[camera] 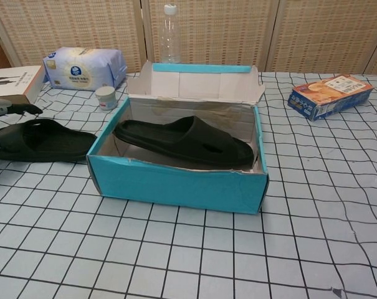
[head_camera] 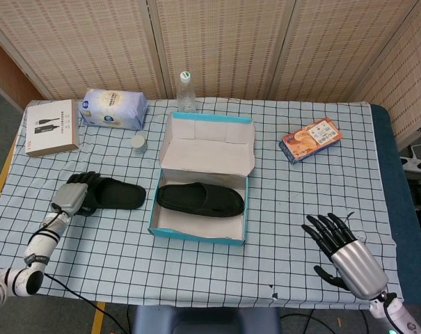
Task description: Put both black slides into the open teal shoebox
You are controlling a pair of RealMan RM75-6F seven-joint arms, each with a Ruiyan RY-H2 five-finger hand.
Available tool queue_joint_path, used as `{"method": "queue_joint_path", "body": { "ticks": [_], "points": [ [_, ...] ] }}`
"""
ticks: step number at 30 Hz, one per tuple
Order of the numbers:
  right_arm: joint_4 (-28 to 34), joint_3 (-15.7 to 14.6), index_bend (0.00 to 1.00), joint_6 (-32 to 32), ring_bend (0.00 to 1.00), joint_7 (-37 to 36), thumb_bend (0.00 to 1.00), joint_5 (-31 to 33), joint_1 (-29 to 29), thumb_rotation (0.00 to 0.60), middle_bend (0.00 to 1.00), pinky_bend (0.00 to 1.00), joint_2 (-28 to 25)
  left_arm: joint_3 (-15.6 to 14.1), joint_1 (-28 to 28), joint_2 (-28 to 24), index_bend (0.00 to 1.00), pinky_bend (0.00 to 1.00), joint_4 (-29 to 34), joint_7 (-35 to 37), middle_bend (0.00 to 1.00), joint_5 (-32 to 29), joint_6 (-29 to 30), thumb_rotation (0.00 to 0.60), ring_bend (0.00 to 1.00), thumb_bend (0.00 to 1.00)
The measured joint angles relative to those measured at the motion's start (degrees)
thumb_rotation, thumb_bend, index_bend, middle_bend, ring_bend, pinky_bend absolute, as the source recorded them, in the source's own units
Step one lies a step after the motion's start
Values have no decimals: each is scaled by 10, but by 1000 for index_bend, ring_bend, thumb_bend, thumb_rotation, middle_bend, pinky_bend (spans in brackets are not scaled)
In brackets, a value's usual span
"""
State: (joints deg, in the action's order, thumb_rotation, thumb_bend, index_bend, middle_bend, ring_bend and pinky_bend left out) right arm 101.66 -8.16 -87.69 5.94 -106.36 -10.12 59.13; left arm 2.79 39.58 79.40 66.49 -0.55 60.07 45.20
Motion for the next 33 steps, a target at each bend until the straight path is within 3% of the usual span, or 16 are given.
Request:
{"method": "queue_joint_path", "body": {
  "ticks": [4,9,14,15,19,23,28,33],
  "points": [
    [-16,12,0,2,0,8,197,30,13,600,0,0,16,4,0,23,0,60,-39,25,0,12,-23,600,0,317],
    [-15,12,0,7,0,1,197,20,15,600,0,0,13,9,4,41,0,79,-80,26,0,10,-56,600,0,318],
    [-12,14,0,2,0,3,197,13,20,600,0,0,10,14,4,47,2,190,-85,32,7,13,-78,600,23,333],
    [-12,14,0,3,0,3,197,12,20,600,0,0,10,15,4,48,19,213,-85,35,35,14,-79,600,58,341],
    [-10,15,0,7,0,3,197,14,22,600,0,0,8,22,1,58,287,397,-96,41,328,23,-60,600,311,391],
    [-10,17,0,8,0,1,197,14,24,600,0,0,6,33,-7,76,450,515,-114,41,500,33,-19,600,467,419],
    [-10,18,0,15,0,0,197,14,24,600,0,0,6,46,-15,84,560,564,-127,64,553,53,12,600,520,457],
    [-9,20,0,21,0,1,197,14,24,600,0,0,7,55,-22,64,568,575,-115,86,556,66,21,600,528,462]
  ]
}}
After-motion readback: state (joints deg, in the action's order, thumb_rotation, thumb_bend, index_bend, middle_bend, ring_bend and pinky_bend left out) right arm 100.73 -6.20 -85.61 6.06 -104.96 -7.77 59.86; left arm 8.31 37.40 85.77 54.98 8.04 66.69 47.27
